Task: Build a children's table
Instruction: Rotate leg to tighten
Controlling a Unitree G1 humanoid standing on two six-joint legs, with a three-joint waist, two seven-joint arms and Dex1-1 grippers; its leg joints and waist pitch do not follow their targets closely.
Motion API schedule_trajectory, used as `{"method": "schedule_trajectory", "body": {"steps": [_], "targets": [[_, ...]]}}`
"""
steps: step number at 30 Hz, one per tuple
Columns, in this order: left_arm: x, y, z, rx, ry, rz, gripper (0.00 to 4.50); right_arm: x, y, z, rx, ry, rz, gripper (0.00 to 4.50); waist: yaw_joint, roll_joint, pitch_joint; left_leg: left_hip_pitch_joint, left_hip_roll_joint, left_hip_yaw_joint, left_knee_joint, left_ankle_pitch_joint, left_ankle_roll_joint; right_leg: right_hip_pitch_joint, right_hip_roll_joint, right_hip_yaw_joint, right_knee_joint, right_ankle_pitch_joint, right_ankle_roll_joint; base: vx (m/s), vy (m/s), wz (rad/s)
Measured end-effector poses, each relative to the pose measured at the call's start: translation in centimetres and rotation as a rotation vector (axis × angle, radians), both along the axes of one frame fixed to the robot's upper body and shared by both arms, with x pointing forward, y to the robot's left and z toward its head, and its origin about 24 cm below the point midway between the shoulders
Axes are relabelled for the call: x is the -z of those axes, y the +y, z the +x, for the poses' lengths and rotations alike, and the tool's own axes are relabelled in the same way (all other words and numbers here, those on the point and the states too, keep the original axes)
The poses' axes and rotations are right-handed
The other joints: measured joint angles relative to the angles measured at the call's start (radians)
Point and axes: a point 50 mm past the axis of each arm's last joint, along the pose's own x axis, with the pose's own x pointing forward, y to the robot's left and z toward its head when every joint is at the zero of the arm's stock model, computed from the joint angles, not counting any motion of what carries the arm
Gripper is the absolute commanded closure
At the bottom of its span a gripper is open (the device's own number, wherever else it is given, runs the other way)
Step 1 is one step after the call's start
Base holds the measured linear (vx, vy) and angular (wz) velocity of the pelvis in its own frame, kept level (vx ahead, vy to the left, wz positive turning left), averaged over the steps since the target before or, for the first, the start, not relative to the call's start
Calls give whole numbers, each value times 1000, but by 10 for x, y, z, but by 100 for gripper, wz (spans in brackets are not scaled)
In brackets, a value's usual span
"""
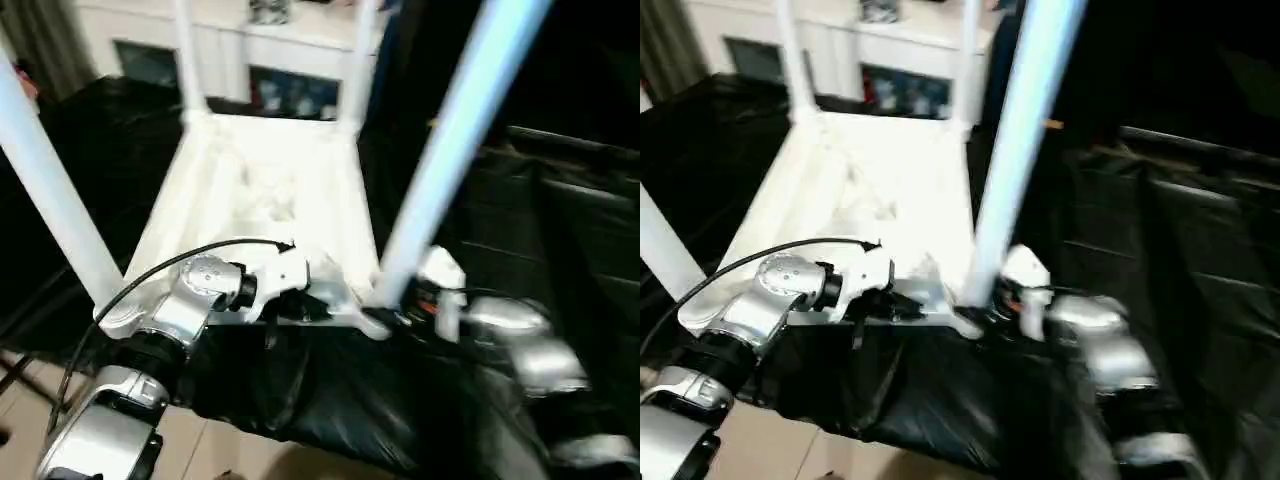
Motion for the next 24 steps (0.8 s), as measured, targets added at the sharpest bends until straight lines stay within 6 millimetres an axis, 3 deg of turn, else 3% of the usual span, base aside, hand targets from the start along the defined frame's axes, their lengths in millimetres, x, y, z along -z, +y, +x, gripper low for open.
{"method": "schedule_trajectory", "body": {"steps": [5, 8, 9, 17, 23, 24], "targets": [[6, -25, 5, -147, -22, -21, 450, 0, 10, 20, 308, 0, 5, 212, -27, 2, -1, 0, -1, -3, 2, 0, 0, 0, 0, -3, -7, 0, 0, -12, 4, -2], [7, -33, 5, -189, -26, -24, 450, 0, 12, 25, 387, -1, -13, 212, -33, 4, -3, 0, -1, -3, 4, 0, 0, 0, 0, -2, -7, 0, 0, 0, 0, 0], [7, -34, 5, -192, -27, -24, 450, 0, 13, 25, 398, -8, -12, 193, -33, 4, -3, 0, -1, -3, 4, 0, 0, 0, 0, -2, -7, 0, 0, 0, 0, 0], [5, -35, 3, -182, -37, -22, 450, -1, 10, 23, 348, -17, 14, 123, -35, 6, -4, -1, -1, -3, 3, 0, 0, 0, 0, -2, -7, 0, 0, 0, 0, 0], [2, -39, -2, -108, -44, -29, 450, -5, -14, 6, 185, -38, -6, 75, -16, 11, -5, -1, -1, -3, -3, 0, 0, -1, 1, -1, -6, 3, -2, 12, -3, 2], [1, -40, -3, -92, -43, -35, 450, -6, -22, -1, 130, -49, -42, 60, -6, 14, -5, -1, -1, -2, -5, -1, 0, -1, 1, -1, -6, 5, -5, 55, -14, 9]]}}
